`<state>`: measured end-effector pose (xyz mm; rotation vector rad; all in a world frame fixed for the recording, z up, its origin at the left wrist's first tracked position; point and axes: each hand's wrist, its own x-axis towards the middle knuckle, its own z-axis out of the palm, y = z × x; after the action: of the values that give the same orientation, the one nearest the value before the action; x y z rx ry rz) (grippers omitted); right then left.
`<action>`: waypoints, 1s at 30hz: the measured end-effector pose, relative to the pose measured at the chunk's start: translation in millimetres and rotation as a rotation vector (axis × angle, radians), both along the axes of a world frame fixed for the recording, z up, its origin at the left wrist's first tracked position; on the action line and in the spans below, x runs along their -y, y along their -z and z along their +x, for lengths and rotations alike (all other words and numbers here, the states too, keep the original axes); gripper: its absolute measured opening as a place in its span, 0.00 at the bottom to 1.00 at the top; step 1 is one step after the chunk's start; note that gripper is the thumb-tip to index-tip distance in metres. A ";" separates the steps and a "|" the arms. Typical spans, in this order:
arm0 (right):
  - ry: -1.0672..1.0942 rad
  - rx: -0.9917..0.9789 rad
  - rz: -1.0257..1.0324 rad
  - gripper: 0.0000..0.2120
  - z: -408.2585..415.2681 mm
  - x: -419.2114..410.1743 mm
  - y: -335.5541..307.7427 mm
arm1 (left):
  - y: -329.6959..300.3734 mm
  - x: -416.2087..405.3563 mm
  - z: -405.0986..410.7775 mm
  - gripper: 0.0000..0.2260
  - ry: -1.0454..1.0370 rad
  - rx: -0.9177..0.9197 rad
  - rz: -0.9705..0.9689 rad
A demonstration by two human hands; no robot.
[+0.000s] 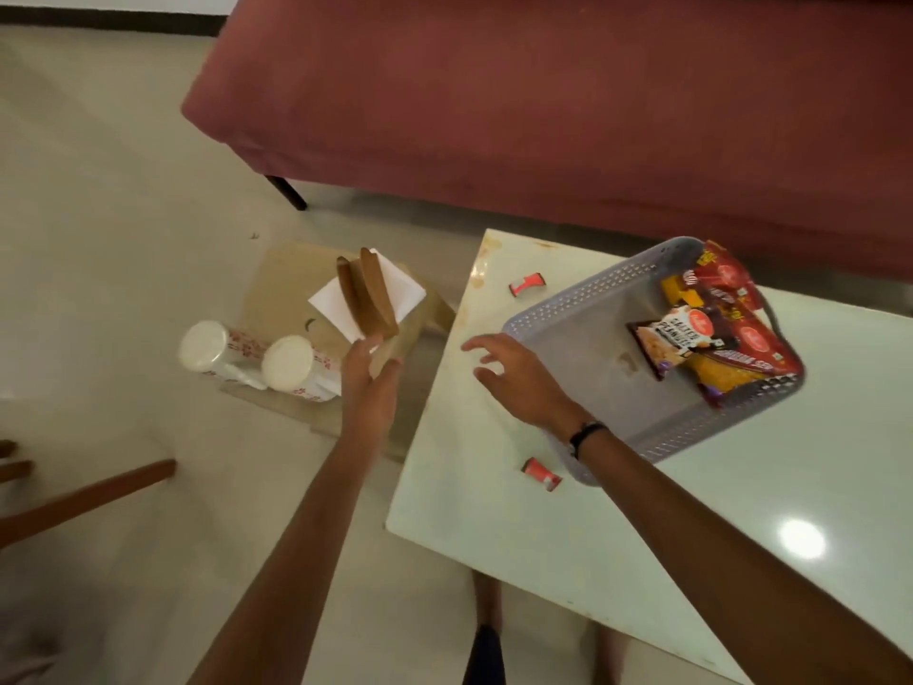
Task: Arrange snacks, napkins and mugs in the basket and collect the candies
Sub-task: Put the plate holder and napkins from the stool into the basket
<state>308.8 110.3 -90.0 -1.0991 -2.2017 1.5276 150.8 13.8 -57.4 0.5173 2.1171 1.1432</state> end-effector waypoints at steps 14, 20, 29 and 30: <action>-0.143 0.312 0.259 0.25 -199.3 -8.2 37.0 | 21.3 -46.3 -100.1 0.21 0.191 0.142 -0.151; 0.058 0.161 0.309 0.27 -173.9 6.1 17.5 | 12.3 -32.6 -73.8 0.24 0.265 0.149 0.032; 0.506 0.273 0.319 0.28 23.9 26.2 5.7 | 3.7 -31.5 81.6 0.20 0.632 0.333 0.116; 0.529 0.296 0.313 0.28 45.5 25.6 6.8 | 5.0 -34.4 99.3 0.21 0.671 0.370 0.100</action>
<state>354.3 84.7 -96.8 -1.6997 -1.9896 0.8145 250.1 48.3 -62.4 0.8987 1.4081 0.8657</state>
